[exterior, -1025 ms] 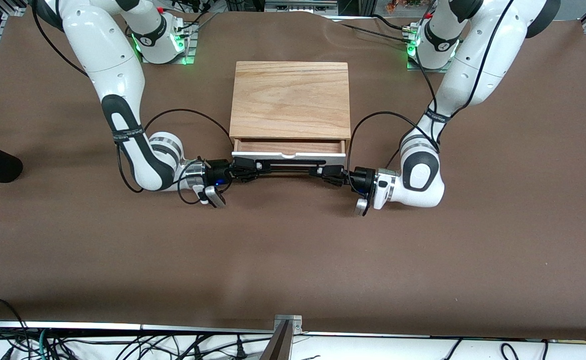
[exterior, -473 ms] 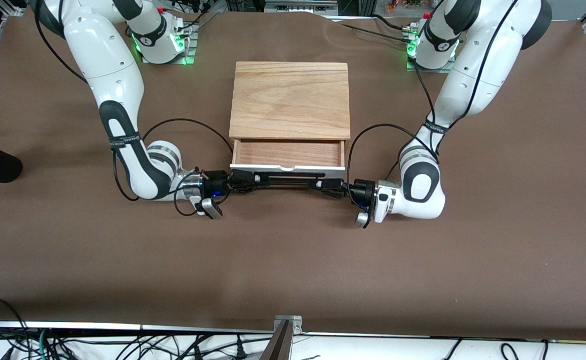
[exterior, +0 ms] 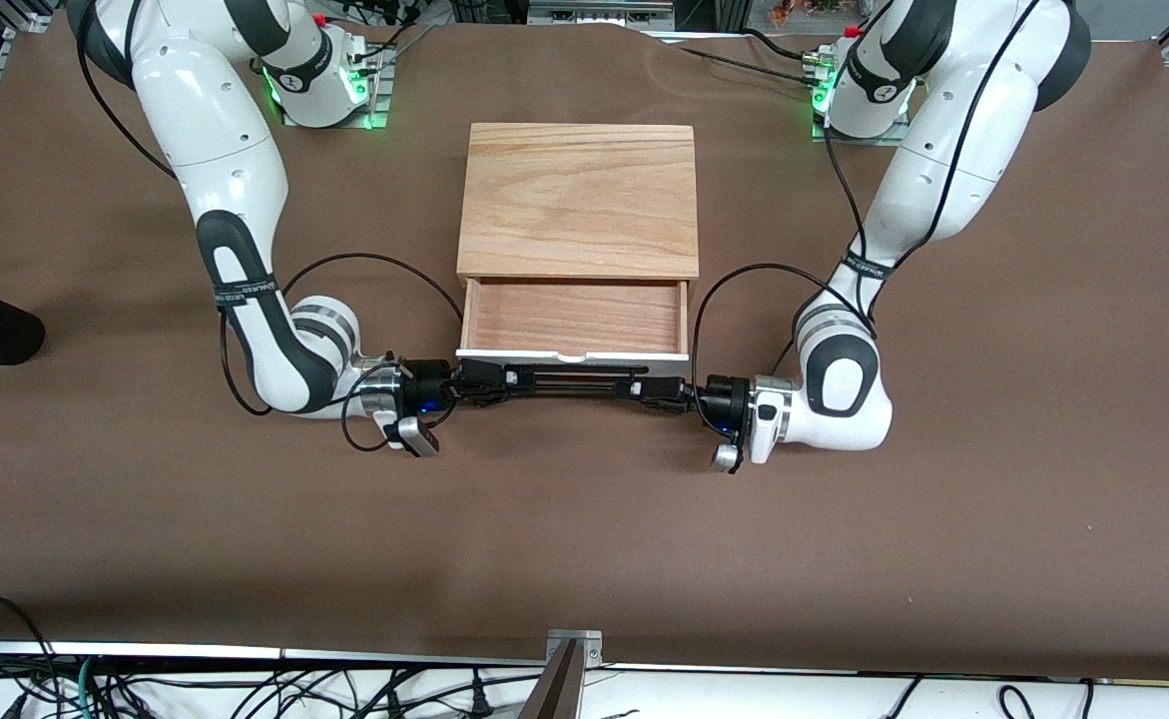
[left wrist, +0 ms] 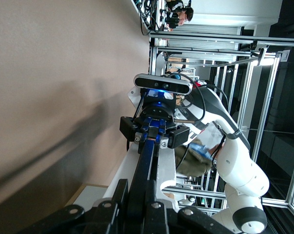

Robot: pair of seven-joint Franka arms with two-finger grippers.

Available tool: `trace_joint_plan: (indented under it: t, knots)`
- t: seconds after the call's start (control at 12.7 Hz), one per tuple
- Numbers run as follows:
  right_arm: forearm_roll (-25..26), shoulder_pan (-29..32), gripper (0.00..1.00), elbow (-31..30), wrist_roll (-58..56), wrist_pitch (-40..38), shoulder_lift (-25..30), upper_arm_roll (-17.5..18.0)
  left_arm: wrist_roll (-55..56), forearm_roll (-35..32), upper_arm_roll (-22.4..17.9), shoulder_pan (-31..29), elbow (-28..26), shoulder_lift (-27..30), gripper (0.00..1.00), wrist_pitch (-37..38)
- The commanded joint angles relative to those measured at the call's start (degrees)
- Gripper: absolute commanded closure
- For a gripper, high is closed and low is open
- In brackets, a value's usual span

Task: Pull top drawer with both arms simultaneously
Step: 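Pull the handle outward with both grippers, sliding the drawer open, then open both grippers and draw them back from the handle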

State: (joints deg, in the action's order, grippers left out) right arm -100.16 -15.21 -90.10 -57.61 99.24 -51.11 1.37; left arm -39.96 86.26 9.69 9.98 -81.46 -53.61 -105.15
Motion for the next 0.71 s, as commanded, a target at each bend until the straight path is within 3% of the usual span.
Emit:
trace_joint_plan:
  t: [0.0, 0.63]
  knots:
    - [-2.0, 1.9, 0.91, 8.0, 3.8, 3.2, -3.5, -2.2, 5.7, 0.6, 0.9, 1.1, 2.4, 0.7, 1.0, 0.7]
    - [-2.0, 1.9, 0.91, 13.4, 4.8, 4.4, -6.9, -3.6, 6.7, 0.8, 0.9, 2.1, 3.4, 0.4, 1.0, -1.0]
